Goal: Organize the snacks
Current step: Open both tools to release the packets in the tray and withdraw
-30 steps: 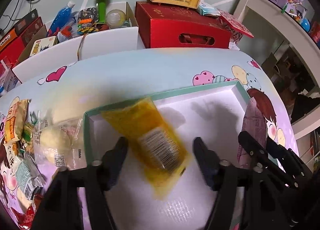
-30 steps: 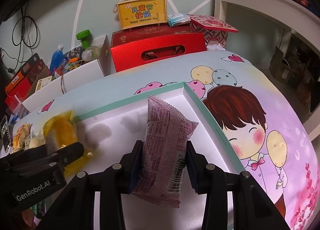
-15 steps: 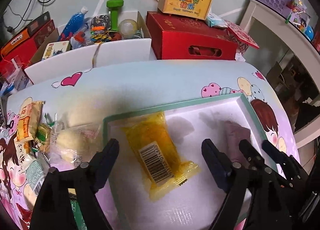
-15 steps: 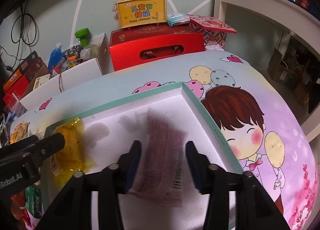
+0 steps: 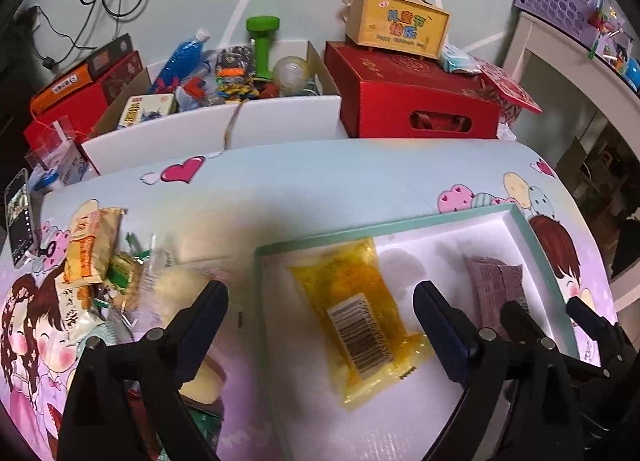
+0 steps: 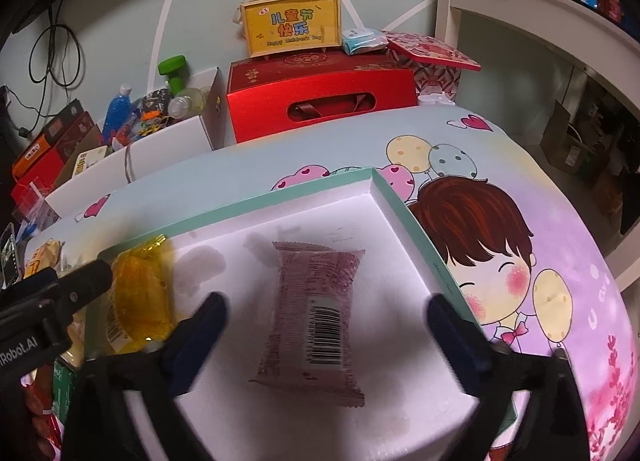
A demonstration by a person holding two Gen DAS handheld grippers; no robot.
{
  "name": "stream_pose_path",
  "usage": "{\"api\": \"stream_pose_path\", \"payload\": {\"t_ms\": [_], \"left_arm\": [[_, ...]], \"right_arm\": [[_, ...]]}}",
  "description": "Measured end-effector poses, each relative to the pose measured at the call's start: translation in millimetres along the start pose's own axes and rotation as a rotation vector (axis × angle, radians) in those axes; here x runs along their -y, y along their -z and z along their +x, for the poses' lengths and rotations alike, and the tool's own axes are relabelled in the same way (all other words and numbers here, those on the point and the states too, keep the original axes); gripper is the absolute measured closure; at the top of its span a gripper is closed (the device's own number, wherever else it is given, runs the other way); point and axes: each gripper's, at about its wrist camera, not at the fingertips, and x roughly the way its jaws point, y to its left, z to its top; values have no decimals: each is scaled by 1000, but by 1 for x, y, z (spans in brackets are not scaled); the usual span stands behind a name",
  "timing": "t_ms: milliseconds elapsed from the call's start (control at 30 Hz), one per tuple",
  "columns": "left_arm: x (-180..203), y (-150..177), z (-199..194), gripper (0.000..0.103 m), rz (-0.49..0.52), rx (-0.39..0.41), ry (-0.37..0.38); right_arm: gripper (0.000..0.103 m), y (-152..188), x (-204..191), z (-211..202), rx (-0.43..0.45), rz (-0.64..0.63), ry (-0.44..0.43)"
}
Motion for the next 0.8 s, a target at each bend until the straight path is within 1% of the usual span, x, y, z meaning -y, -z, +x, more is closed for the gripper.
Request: {"api": "stream_pose_path", "payload": {"t_ms": [133, 300, 367, 500, 600, 700, 800], "left_arm": [[-5, 2, 0, 9, -4, 18, -23], [-8, 5, 1, 9, -21, 13, -14], [-8, 7, 1, 9, -16, 8, -18], [-7, 11, -3, 9, 12, 25, -34], [-12, 13, -8, 9, -3, 24, -19], [-16, 15, -17, 9, 4, 41, -36], [-28, 20, -30, 9, -19, 41, -30]], "right_arm": [[0, 0, 1, -2, 15, -2, 4], [0, -1, 0, -5, 28, -5, -4], [0, -1, -4, -7, 36, -22, -8], [0, 0, -11, -14, 50, -40, -33], [0, 0, -15, -18, 52, -49, -39], [0, 1, -18, -22, 55, -60, -34], [0, 1, -20, -28, 71, -57, -35]]}}
